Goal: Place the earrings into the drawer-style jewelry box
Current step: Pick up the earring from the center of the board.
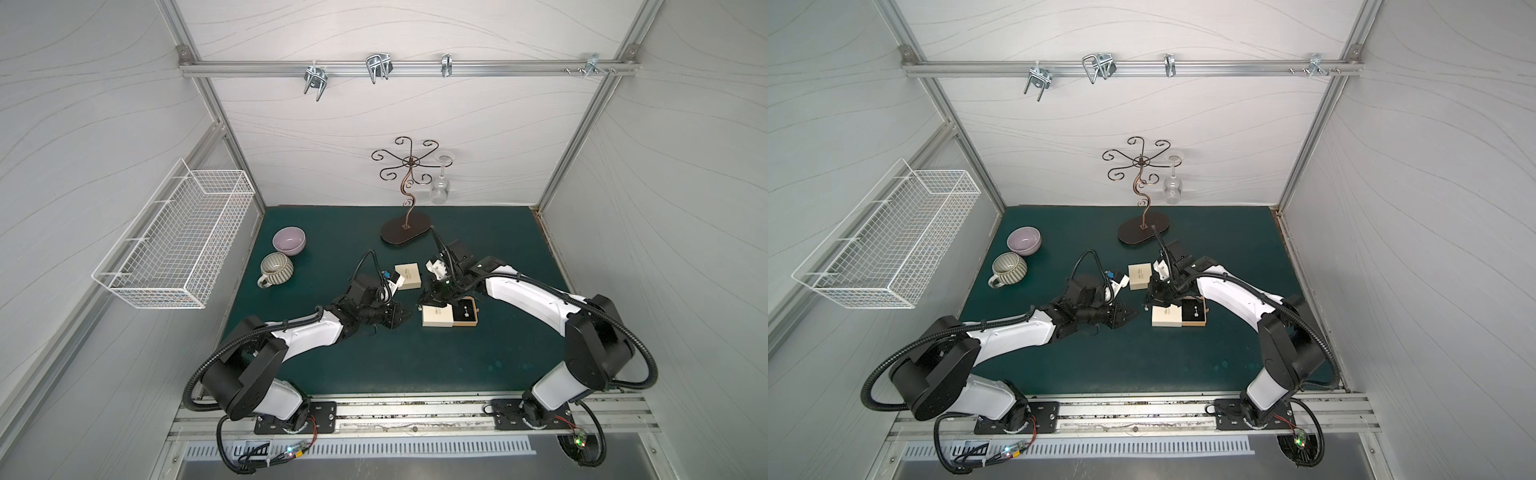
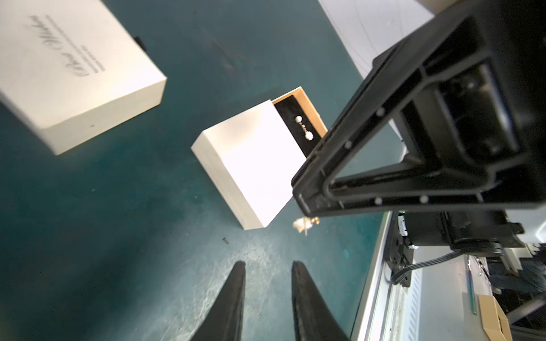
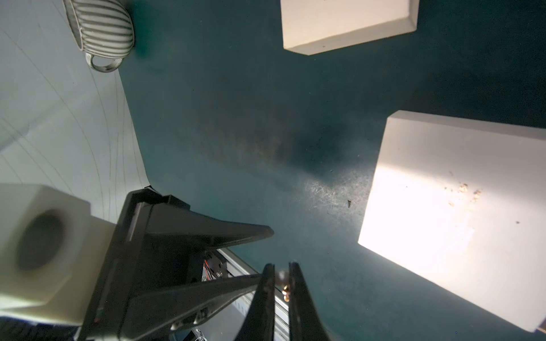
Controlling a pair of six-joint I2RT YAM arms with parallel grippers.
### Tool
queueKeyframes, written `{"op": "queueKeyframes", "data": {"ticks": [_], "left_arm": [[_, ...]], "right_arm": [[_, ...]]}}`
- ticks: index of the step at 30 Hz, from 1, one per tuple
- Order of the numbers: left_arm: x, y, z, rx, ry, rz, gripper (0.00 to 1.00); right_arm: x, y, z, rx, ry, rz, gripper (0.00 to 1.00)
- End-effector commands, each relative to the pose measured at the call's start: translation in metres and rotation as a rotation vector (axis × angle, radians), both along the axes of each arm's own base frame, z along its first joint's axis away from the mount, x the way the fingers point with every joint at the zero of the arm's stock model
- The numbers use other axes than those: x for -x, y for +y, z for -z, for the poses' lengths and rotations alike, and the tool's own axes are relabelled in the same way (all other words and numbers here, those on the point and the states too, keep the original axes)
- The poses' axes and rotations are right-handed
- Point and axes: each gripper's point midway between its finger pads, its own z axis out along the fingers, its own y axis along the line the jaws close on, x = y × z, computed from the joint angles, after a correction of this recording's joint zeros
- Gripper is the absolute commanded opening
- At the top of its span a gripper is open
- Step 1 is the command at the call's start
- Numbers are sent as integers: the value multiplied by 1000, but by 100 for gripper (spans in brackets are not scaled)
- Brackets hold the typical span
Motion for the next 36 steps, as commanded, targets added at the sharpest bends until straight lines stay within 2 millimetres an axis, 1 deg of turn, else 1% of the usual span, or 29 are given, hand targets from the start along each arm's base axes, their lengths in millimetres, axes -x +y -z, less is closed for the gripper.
{"op": "queueKeyframes", "data": {"ticks": [1,13,36], "left_arm": [[-7,-21,-40,102,-130,78,29],[-3,-24,-44,120,-128,102,20],[-4,-25,-50,123,-134,108,14]], "right_arm": [[3,1,-14,-46,-20,-18,11],[6,-1,-14,-47,-20,-18,12],[12,-3,-17,-56,-27,-43,11]]}}
